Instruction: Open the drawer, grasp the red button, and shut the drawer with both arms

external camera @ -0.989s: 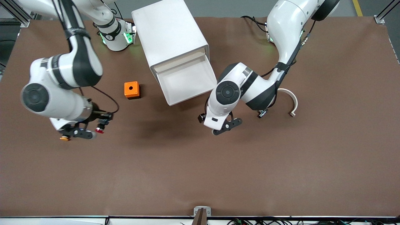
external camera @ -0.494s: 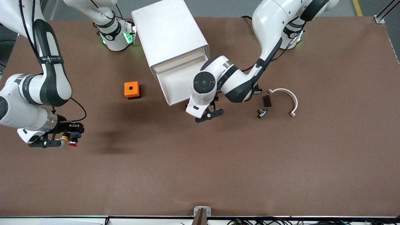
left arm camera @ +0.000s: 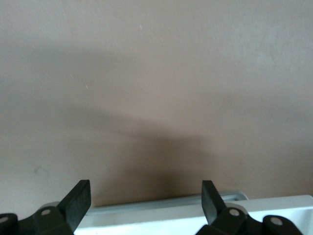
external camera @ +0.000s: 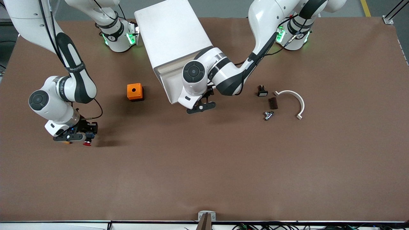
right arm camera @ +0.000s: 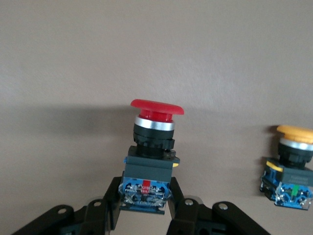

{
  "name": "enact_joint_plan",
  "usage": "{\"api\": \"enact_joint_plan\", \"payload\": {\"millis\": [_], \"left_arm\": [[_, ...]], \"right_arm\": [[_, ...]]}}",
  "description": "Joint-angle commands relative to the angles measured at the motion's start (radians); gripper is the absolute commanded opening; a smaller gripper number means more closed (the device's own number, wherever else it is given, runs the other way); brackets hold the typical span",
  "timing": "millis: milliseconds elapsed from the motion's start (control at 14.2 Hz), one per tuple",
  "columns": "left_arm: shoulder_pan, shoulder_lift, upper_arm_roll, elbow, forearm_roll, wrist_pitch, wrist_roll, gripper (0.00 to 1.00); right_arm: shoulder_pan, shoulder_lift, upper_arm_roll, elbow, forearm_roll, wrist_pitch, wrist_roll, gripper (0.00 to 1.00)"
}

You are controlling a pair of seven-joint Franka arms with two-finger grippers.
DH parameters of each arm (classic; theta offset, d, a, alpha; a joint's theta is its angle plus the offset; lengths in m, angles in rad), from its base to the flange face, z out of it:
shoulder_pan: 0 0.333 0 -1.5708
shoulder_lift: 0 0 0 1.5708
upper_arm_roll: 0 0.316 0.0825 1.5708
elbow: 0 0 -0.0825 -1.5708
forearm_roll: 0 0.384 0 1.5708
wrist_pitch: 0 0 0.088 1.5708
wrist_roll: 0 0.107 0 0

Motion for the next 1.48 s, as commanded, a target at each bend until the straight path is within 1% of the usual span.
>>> {"api": "enact_joint_plan", "payload": {"millis": [0,283,353,424,636,706,777,848,1059,1201,1413], "left_arm": [[-0.026,-0.008,0.000,-0.013,-0.079,0.011,-0.010,1.00],[-0.060,-0.008,0.000,-0.030,-0.159,0.011,-0.012,1.00],[-0.067,-0.008,0.000,-0.037,-0.182,0.009,-0.012,1.00],[-0.070,-0.009,0.000,-0.044,-0.202,0.011,-0.012,1.00],[-0.090,-0.008,0.000,-0.064,-0.243,0.009,-0.012,1.00],[-0.095,-0.008,0.000,-0.071,-0.261,0.011,-0.012,1.00],[-0.099,-0.009,0.000,-0.076,-0.286,0.011,-0.012,1.00],[-0.101,-0.008,0.001,-0.076,-0.304,0.011,-0.012,1.00],[-0.104,-0.009,0.001,-0.076,-0.311,0.011,-0.012,1.00],[-0.090,-0.017,0.003,-0.073,-0.311,0.011,-0.012,1.00],[-0.043,-0.029,0.009,-0.070,-0.299,0.011,-0.012,1.00]], "right_arm": [[-0.070,0.027,0.019,-0.016,-0.008,0.066,-0.067,0.02],[-0.087,0.046,0.019,-0.016,-0.007,0.072,-0.069,0.03],[-0.087,0.049,0.019,-0.014,-0.008,0.072,-0.069,0.08],[-0.087,0.050,0.019,-0.014,-0.008,0.071,-0.067,0.10],[-0.084,0.052,0.021,-0.017,-0.007,0.059,-0.064,0.11],[-0.082,0.050,0.022,-0.017,-0.007,0.046,-0.061,0.29],[-0.081,0.050,0.022,-0.014,-0.005,0.030,-0.057,0.81],[-0.082,0.049,0.024,-0.013,-0.005,0.028,-0.057,0.99],[-0.075,0.026,0.025,0.010,-0.005,0.001,-0.058,1.00],[-0.075,-0.011,0.025,0.076,-0.005,-0.134,-0.063,1.00],[-0.076,-0.043,0.024,0.218,-0.008,-0.387,-0.067,1.00]]}}
